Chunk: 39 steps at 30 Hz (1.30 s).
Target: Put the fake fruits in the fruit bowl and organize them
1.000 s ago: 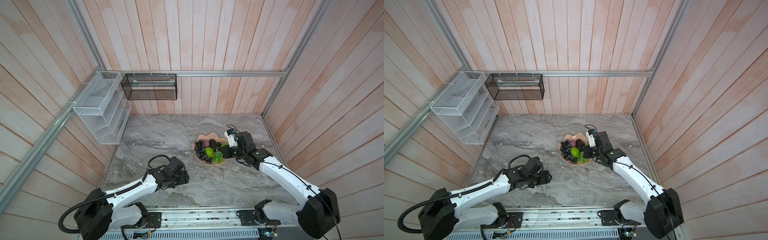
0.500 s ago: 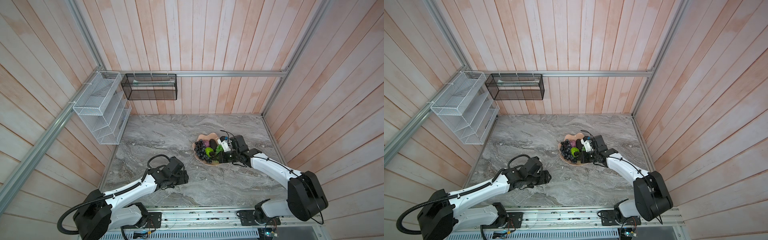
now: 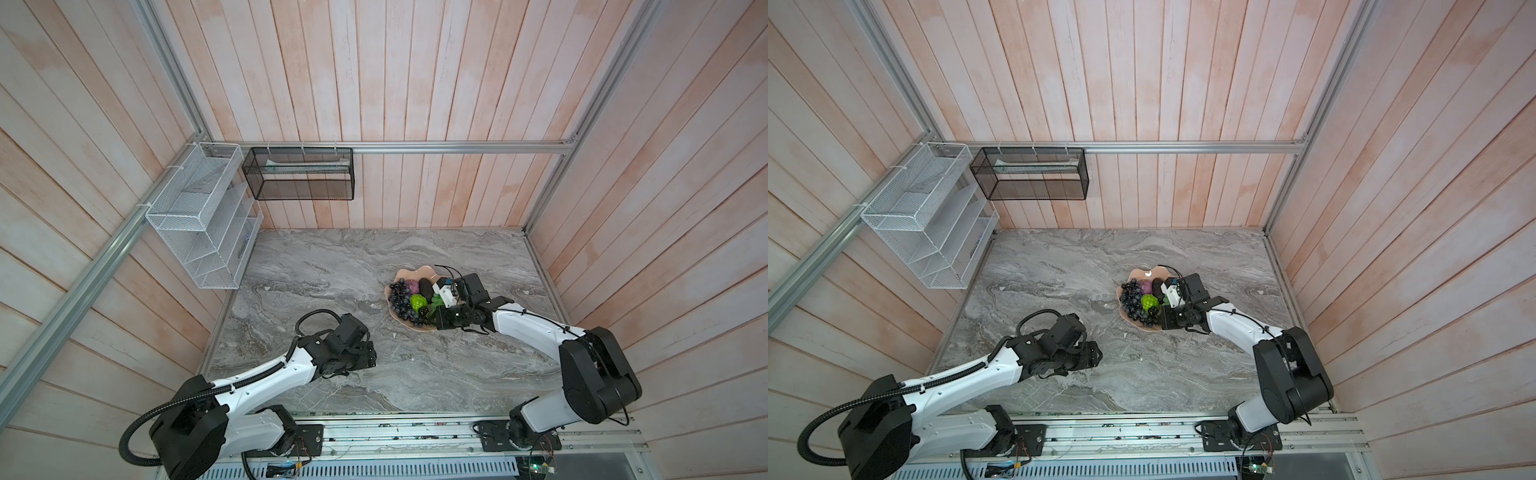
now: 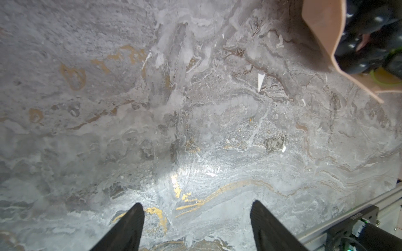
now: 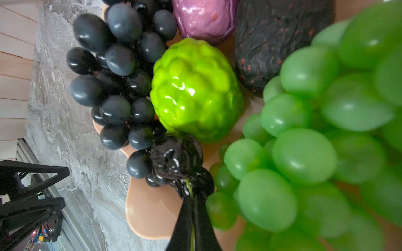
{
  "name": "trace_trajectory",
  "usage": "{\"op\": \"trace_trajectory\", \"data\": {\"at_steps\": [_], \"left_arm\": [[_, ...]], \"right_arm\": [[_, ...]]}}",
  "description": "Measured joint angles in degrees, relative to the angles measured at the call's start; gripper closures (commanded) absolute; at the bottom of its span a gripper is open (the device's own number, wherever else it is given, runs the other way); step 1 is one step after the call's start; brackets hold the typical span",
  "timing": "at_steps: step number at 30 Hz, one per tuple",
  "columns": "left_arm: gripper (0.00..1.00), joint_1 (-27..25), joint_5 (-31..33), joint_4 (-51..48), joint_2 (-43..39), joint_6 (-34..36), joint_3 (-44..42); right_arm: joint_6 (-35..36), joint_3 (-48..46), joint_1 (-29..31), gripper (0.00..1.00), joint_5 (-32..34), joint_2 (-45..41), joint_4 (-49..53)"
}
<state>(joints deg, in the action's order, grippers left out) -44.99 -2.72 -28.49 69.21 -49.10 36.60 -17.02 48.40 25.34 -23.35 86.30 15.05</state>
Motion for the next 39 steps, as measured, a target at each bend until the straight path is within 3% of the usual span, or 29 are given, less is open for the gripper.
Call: {"op": "trace_trajectory", "data": {"at_steps": [3,13,18,21,25,29,33,39], "left_arm": [[0.21,0.09,0.0,-0.02,0.15,0.15,0.2],[0.21,0.46,0.0,-0.13,0.76,0.92,1.81],[0.19,3.58,0.13,-1.38,0.31,2.27,4.55],[0.02,8.46,2.16,-2.56,-0.83,4.98,8.5],[0.0,17.75,6.56,-0.87,-2.69,12.09,14.4],[0.0,28.57,9.62,14.12,-4.63,23.3,11.63],[0.0,32.44,11.82,31.89,-4.9,36.06,-0.63],[0.0,41.46,15.06,50.69,-1.09,42.1,-14.67]], "right_arm": [[0.83,1.16,0.02,0.72,1.22,-0.61,1.07],[2.45,5.64,0.02,0.7,3.85,-5.7,4.48],[4.02,8.46,0.02,0.45,7.52,-10.38,4.26],[5.33,8.0,-0.11,0.25,11.93,-15.17,1.31],[7.26,2.93,-2.54,0.06,18.97,-21.68,-8.72],[10.99,-9.14,-10.29,0.02,22.49,-26.47,-26.18],[14.69,-16.09,-17.2,0.02,23.28,-24.46,-36.22],[14.88,-26.18,-25.49,0.02,24.9,-22.25,-51.52]]}}
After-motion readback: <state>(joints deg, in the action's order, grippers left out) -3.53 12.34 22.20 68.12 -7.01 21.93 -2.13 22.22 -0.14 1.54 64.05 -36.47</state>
